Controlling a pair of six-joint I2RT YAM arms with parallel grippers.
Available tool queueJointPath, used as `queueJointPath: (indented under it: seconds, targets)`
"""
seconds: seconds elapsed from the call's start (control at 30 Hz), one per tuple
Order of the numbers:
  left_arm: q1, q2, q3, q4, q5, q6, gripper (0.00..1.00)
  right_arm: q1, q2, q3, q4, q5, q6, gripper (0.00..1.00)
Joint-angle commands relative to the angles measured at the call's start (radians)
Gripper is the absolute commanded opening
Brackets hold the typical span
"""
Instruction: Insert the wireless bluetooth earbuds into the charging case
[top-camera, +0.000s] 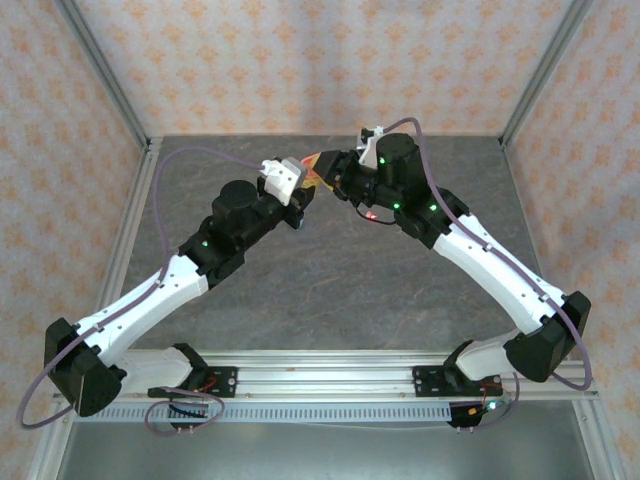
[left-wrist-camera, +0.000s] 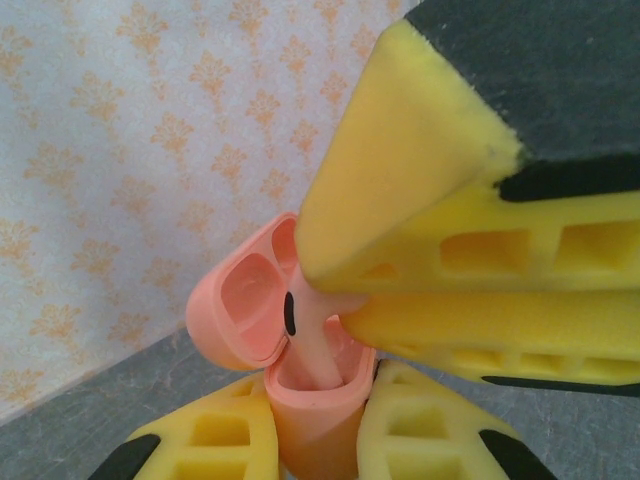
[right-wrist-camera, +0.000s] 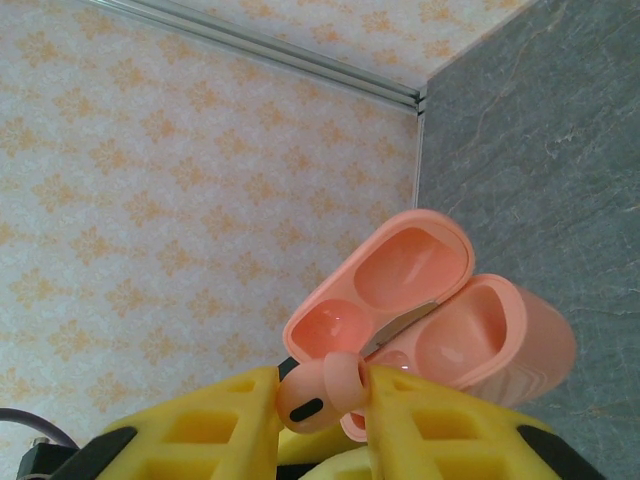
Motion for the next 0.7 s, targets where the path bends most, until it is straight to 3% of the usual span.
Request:
queueJointPath:
  seconds: [0.0,0.67]
  targets:
    - [-0.006,-0.054,0.01,0.073,-0.016,0.003,0.0,0.004,0.015,0.019,-0.08,0.005,-0.004,0.29]
    - [-0.006,-0.067,-0.003,0.073,-0.02,0.002,0.0,0.006,0.019,0.021,-0.097,-0.004,-0.003,0.35]
